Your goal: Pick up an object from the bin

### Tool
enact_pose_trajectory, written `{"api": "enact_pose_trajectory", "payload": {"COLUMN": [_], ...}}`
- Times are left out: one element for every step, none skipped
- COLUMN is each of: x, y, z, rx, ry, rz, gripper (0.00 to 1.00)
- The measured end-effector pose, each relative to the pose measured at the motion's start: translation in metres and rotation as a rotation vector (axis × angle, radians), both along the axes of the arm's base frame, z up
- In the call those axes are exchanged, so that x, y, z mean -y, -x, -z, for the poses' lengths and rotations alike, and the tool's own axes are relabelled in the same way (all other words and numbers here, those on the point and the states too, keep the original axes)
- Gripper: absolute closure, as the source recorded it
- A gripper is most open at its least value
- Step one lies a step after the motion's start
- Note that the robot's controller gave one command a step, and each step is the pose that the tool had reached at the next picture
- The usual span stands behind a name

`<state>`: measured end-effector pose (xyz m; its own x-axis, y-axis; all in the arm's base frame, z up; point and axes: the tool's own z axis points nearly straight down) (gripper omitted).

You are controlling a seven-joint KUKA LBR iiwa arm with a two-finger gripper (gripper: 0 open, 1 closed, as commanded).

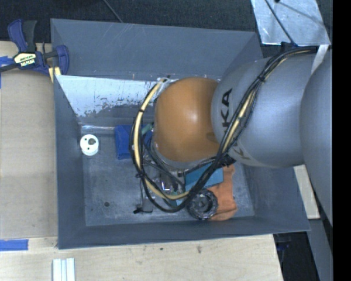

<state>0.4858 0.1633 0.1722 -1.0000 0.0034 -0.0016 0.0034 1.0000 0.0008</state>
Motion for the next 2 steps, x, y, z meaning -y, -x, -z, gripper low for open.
{"api": "enact_pose_trajectory", "payload": {"x": [0.000, 0.024], "y": [0.000, -0.004], "z": [0.000, 0.050], "rx": [0.000, 0.006], "ry": [0.000, -0.001], "rz": [0.000, -0.066], "gripper": [0.00, 0.00]}}
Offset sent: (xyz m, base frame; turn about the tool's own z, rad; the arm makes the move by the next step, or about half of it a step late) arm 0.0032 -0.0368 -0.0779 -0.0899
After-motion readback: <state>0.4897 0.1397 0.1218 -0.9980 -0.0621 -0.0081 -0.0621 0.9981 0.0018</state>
